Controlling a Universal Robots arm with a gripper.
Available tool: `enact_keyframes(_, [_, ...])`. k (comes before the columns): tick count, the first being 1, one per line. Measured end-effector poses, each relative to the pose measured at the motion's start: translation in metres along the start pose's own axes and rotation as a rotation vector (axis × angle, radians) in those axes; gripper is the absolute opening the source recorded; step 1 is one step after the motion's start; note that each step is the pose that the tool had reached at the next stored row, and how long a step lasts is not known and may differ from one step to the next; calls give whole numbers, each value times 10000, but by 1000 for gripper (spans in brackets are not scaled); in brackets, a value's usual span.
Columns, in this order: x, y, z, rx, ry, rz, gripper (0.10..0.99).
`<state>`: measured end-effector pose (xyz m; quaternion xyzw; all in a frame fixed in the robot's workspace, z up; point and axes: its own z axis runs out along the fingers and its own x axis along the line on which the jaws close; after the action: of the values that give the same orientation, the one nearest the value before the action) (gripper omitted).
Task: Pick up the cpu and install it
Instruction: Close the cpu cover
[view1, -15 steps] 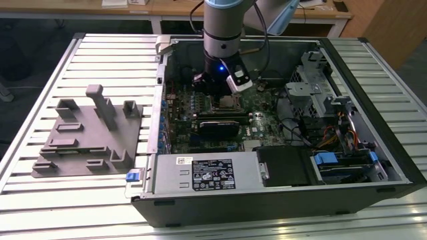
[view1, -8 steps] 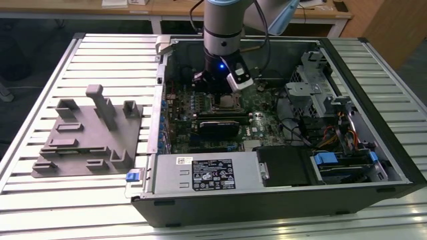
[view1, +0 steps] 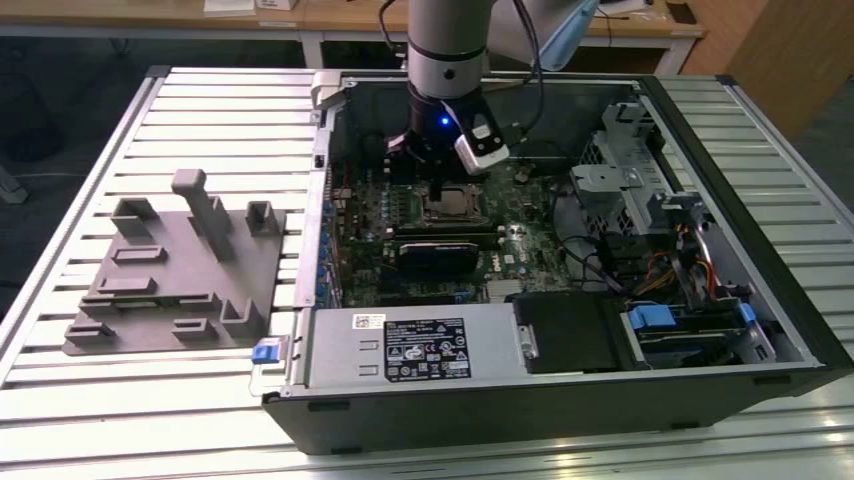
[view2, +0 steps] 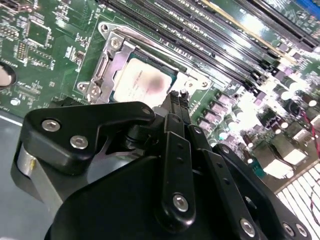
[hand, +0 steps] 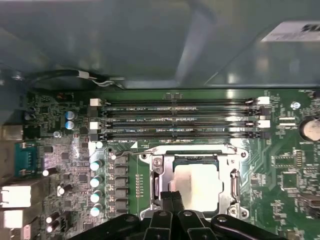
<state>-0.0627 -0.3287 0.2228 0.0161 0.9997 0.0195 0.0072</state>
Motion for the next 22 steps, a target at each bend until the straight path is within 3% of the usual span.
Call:
enact_keyframes(4, [-1,3,-85,-2,-7,0,106])
enact_keyframes(11, [-9,4,-94,0,-6,0,106])
enact_keyframes(22, [-261,12,-90,0,-7,0,106])
